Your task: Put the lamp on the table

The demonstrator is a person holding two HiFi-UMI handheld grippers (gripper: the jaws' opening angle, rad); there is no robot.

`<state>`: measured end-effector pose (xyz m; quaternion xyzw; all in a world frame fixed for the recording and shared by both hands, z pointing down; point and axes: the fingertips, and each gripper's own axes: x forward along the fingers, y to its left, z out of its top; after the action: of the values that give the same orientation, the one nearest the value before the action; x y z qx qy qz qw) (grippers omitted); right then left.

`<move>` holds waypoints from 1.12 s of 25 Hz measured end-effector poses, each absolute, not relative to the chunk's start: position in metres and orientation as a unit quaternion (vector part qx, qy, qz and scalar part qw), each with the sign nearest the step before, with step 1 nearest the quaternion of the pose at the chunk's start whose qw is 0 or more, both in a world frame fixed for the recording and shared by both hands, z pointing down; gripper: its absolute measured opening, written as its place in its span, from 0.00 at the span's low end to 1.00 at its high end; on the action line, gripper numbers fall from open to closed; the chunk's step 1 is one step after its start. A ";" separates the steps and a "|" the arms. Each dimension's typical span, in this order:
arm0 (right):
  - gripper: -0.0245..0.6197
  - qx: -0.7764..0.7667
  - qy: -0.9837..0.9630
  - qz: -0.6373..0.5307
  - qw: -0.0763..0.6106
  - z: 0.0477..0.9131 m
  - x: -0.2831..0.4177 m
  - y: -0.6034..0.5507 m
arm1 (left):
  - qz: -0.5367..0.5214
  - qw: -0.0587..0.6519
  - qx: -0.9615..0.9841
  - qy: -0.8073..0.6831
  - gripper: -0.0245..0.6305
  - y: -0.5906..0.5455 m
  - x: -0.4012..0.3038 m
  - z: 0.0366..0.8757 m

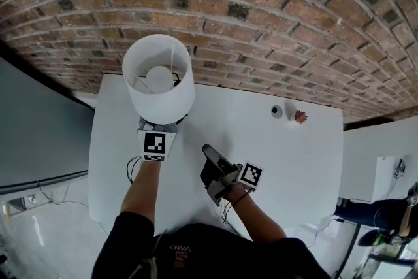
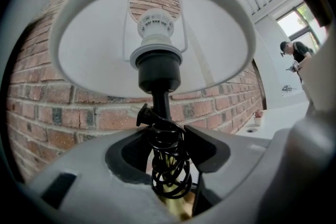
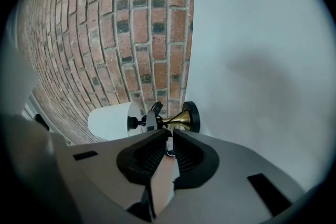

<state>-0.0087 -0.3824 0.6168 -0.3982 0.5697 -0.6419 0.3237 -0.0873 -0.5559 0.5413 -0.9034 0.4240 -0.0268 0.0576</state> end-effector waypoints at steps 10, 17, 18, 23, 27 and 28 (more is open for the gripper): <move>0.10 -0.392 0.587 -0.637 0.309 0.605 -0.008 -0.361 | -0.096 0.021 -0.890 0.446 0.41 -0.521 -0.106 0.577; 0.10 -0.390 0.631 -0.613 0.272 0.588 -0.005 -0.344 | -0.101 0.014 -0.885 0.455 0.41 -0.475 -0.116 0.563; 0.10 -0.389 0.640 -0.608 0.265 0.584 -0.006 -0.341 | -0.101 0.010 -0.883 0.458 0.41 -0.468 -0.118 0.561; 0.10 -0.380 0.670 -0.594 0.230 0.571 -0.008 -0.320 | -0.116 -0.035 -0.863 0.490 0.40 -0.429 -0.136 0.555; 0.09 -0.378 0.679 -0.590 0.218 0.560 -0.004 -0.300 | -0.133 -0.049 -0.851 0.506 0.37 -0.390 -0.143 0.544; 0.09 -0.376 0.682 -0.587 0.222 0.556 -0.002 -0.297 | -0.133 -0.051 -0.849 0.509 0.34 -0.381 -0.143 0.539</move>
<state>-0.0022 -0.2971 0.5558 -0.3758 0.6819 -0.5868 0.2222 -0.1431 -0.3807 0.5389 -0.8488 0.5090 -0.1333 -0.0513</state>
